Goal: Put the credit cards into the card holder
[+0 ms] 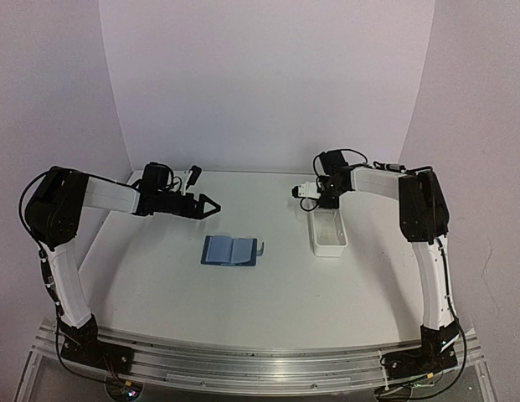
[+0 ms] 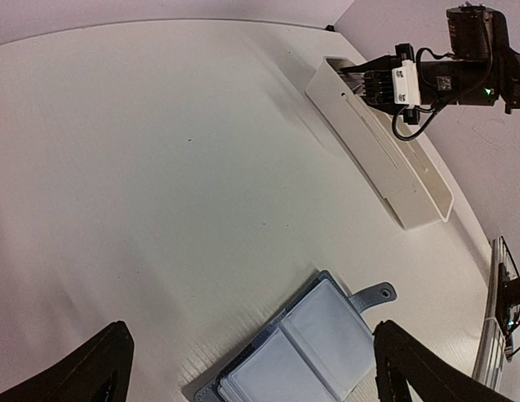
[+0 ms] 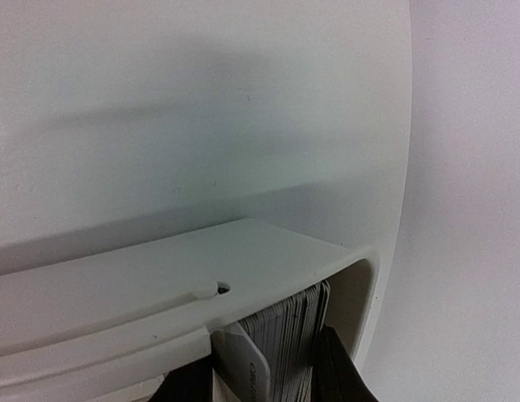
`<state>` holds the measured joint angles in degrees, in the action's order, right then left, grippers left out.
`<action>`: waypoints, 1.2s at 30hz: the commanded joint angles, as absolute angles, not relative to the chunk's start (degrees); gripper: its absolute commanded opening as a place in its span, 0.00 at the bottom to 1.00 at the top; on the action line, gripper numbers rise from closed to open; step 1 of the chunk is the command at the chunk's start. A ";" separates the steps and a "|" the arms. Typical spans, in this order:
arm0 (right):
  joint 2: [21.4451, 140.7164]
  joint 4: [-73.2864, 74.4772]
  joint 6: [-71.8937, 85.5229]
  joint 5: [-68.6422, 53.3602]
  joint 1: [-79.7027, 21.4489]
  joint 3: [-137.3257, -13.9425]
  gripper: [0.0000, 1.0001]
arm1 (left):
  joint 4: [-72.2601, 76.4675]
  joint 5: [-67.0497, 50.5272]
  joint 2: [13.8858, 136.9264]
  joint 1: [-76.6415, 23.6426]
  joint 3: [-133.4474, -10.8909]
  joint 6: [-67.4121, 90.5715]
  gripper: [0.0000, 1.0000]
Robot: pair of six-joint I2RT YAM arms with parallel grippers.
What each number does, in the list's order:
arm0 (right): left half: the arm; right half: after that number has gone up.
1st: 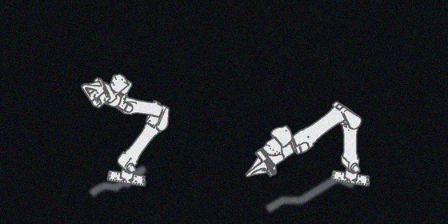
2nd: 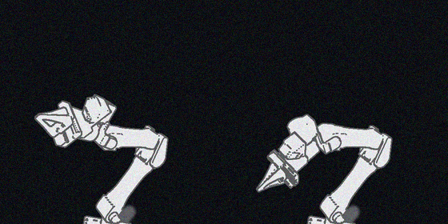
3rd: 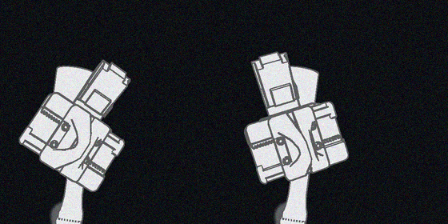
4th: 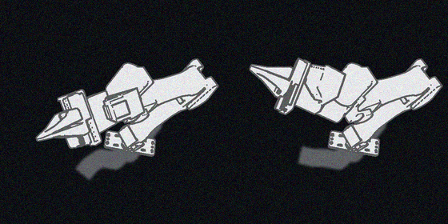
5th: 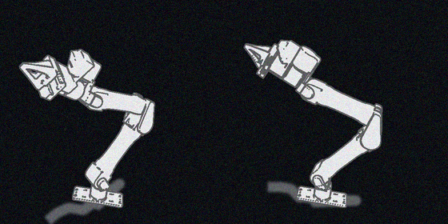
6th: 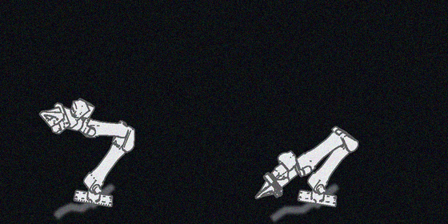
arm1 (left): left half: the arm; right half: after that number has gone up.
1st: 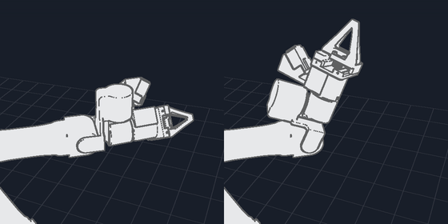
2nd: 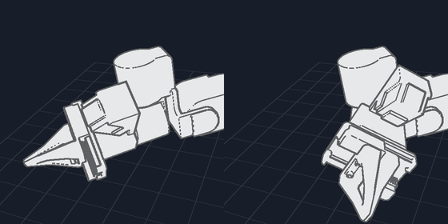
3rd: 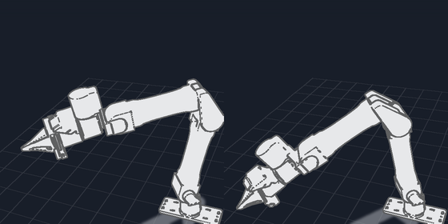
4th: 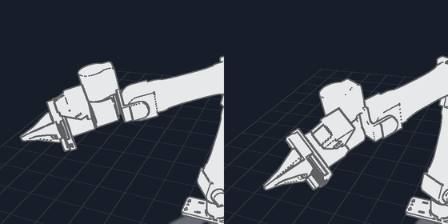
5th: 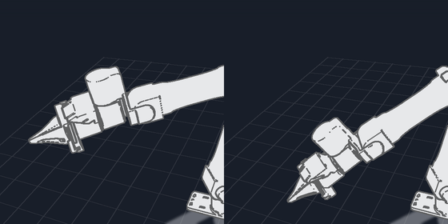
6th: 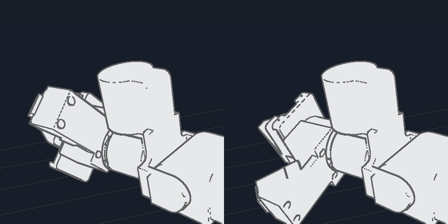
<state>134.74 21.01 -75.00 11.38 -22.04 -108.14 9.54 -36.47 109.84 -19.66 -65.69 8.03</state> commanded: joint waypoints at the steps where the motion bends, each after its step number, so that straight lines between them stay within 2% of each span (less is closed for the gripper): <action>1: 132.18 21.70 -73.88 10.73 -22.11 -110.77 0.19 | 11.43 -37.51 108.88 -19.34 -66.62 8.57 0.99; 13: 131.44 21.69 -73.70 11.33 -22.15 -111.99 0.19 | 11.53 -37.30 108.77 -19.35 -66.44 8.53 0.99; 18: 131.21 21.85 -73.27 10.83 -22.15 -111.98 0.16 | 11.63 -37.36 108.77 -19.35 -66.36 8.70 0.99; 22: 130.97 21.88 -72.17 10.64 -22.15 -111.97 0.23 | 11.58 -37.41 108.64 -19.37 -66.32 8.54 0.99; 29: 131.61 21.85 -72.66 11.29 -22.15 -111.68 0.24 | 11.92 -37.44 108.64 -19.34 -66.18 8.56 0.99; 32: 131.63 21.88 -72.65 11.32 -22.17 -112.08 0.28 | 11.83 -37.35 108.55 -19.35 -66.26 8.47 1.00; 36: 131.40 21.85 -72.59 11.15 -22.25 -112.61 0.25 | 11.81 -37.37 108.55 -19.34 -66.12 8.55 0.99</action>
<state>134.74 23.70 -73.65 11.45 -22.04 -109.40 9.61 -36.47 109.84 -19.66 -65.67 8.05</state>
